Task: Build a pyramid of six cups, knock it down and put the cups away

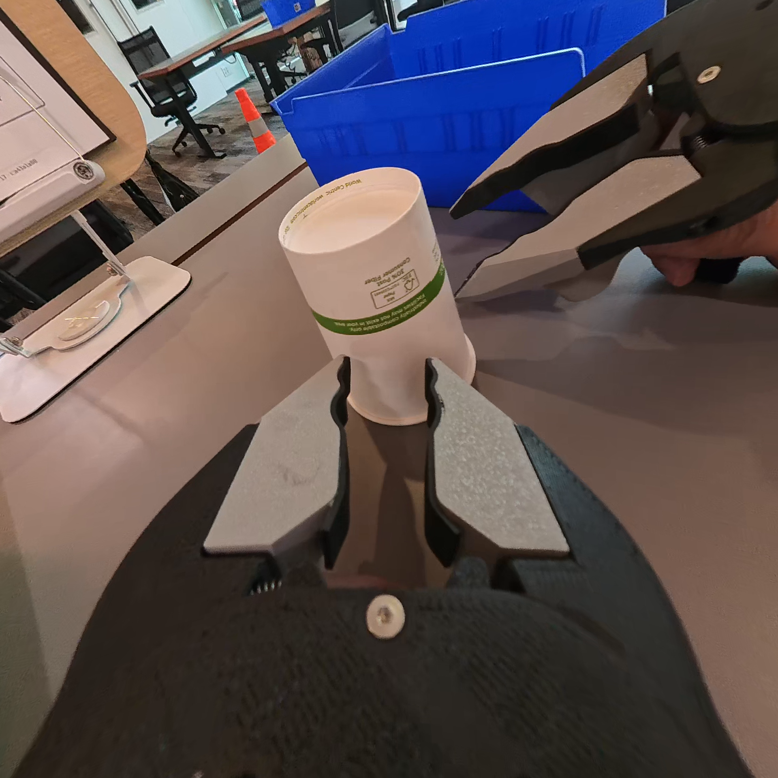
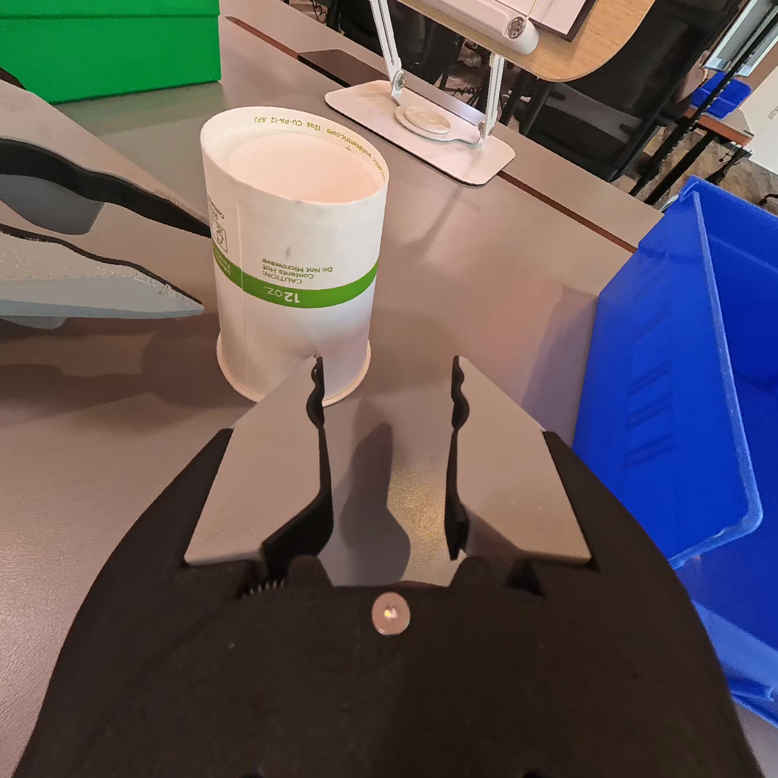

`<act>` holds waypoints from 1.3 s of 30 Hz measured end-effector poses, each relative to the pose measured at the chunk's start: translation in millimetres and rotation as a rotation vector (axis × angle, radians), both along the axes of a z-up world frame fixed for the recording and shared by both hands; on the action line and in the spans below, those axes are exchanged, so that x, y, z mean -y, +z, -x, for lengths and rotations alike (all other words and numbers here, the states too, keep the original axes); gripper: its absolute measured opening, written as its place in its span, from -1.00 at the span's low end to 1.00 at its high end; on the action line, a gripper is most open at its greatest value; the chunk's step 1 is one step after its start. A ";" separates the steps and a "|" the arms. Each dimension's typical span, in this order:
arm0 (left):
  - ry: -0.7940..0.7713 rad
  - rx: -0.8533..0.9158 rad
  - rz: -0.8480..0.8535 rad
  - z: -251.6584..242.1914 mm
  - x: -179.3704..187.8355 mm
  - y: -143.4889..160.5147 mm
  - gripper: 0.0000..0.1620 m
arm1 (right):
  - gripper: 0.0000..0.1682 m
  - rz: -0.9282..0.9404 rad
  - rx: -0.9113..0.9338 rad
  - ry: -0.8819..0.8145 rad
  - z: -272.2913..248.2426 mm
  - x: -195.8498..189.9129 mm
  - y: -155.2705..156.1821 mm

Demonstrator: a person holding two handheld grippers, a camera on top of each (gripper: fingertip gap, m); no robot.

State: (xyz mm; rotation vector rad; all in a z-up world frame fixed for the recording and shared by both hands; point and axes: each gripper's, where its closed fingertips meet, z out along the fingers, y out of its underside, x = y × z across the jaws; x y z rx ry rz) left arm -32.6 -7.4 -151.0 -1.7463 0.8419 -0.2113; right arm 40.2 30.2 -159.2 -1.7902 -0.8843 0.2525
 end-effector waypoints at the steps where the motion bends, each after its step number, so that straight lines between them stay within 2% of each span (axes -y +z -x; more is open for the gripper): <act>1: 0.001 0.000 0.000 0.2 -0.1 0.1 -0.59 | -0.31 -0.001 0.001 0.002 0.3 0.2 0.1; 10: 0.012 -0.003 0.001 1.4 -0.6 -0.2 -0.61 | -0.29 -0.010 0.016 0.005 1.4 0.9 -0.7; 14: 0.035 0.045 0.039 11.9 -0.2 1.4 -0.53 | -0.29 -0.005 0.017 0.007 1.9 1.0 -1.4; 17: 0.075 0.063 0.013 34.8 0.4 21.1 -0.53 | -0.29 -0.003 0.021 0.012 2.6 1.4 -2.0; 22: 0.209 0.085 -0.136 105.4 15.4 99.6 -0.52 | -0.29 -0.006 0.027 0.016 3.4 2.0 -2.3; 25: 0.331 0.138 -0.199 164.4 29.2 131.4 -0.57 | -0.30 -0.011 0.035 0.018 3.9 2.3 -2.6; 28: 0.435 0.288 -0.201 215.0 39.0 145.5 -0.58 | -0.30 -0.013 0.049 0.017 4.5 2.3 -3.7; 32: 0.414 0.481 -0.229 235.4 51.0 163.3 -0.62 | -0.30 -0.008 0.062 0.015 4.7 1.7 -5.8; 39: 0.444 0.428 -0.252 240.4 52.2 162.9 -0.61 | -0.30 0.001 0.026 0.008 1.4 1.1 -3.0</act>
